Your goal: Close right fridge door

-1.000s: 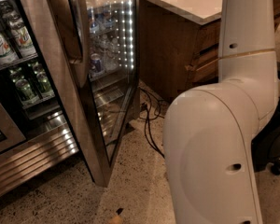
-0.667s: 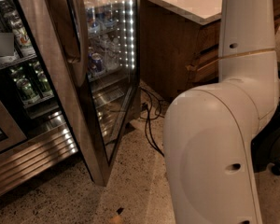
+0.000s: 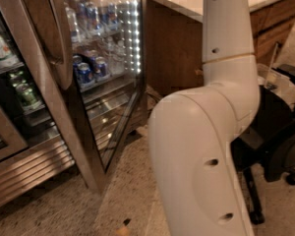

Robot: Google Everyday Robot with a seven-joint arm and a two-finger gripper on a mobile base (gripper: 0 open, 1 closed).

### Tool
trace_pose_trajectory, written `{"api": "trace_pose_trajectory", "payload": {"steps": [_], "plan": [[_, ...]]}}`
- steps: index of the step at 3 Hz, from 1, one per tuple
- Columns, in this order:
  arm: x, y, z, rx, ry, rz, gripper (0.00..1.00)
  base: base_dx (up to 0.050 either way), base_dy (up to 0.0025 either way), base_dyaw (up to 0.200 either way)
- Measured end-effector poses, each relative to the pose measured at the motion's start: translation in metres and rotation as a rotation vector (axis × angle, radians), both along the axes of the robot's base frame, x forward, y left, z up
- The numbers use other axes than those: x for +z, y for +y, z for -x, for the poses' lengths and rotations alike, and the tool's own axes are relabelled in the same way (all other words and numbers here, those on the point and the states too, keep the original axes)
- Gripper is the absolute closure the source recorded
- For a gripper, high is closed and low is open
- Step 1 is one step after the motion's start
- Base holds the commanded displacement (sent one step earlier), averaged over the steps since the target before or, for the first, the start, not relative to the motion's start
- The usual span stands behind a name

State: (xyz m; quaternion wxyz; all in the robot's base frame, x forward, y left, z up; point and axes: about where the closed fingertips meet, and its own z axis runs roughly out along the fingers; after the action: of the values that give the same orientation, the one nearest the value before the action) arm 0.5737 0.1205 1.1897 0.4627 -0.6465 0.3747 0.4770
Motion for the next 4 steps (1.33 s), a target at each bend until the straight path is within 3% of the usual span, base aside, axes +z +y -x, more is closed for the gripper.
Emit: {"api": "trace_pose_trajectory", "payload": {"steps": [2,3,4], "plan": [[-0.002,0.010,0.000,0.017,-0.010,-0.007,1.00,0.000,0.00000,0.000],[-0.019,0.064,-0.013,0.073,-0.068,-0.051,1.00,0.000,0.00000,0.000],[-0.019,0.064,-0.013,0.073,-0.068,-0.051,1.00,0.000,0.00001,-0.198]]}}
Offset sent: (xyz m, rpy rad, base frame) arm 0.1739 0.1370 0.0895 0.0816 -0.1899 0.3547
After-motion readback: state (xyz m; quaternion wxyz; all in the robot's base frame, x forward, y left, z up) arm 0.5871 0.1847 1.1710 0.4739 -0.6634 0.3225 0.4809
